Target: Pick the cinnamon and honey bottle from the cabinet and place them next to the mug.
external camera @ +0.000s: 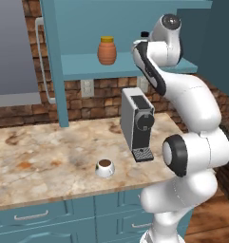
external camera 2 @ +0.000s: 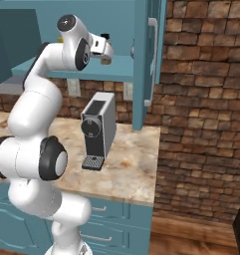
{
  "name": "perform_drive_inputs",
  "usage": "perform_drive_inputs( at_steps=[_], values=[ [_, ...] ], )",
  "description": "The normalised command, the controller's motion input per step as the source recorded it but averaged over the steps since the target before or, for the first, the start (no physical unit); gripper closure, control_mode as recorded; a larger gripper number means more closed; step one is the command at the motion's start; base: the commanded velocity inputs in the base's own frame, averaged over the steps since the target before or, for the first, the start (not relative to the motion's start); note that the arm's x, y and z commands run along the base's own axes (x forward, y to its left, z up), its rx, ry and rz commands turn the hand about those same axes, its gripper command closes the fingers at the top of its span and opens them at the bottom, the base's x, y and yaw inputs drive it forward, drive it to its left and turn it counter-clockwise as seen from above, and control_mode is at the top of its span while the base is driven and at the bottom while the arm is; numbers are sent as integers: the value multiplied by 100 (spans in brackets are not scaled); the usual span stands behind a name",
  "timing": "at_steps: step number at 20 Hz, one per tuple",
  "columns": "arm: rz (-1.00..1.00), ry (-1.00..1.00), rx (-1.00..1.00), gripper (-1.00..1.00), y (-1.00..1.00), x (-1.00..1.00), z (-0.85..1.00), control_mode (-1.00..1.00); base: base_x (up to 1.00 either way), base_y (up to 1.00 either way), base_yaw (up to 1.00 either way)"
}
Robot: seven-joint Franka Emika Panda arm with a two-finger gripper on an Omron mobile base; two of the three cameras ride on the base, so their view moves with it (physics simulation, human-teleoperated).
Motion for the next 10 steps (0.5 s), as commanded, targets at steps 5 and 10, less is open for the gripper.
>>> perform_drive_inputs(
  at_steps=[5,10],
  values=[
    [0,0,0,-100,0,32,0,-100,0,0,0],
    [0,0,0,-100,-2,30,-4,-100,0,0,0]
  ],
)
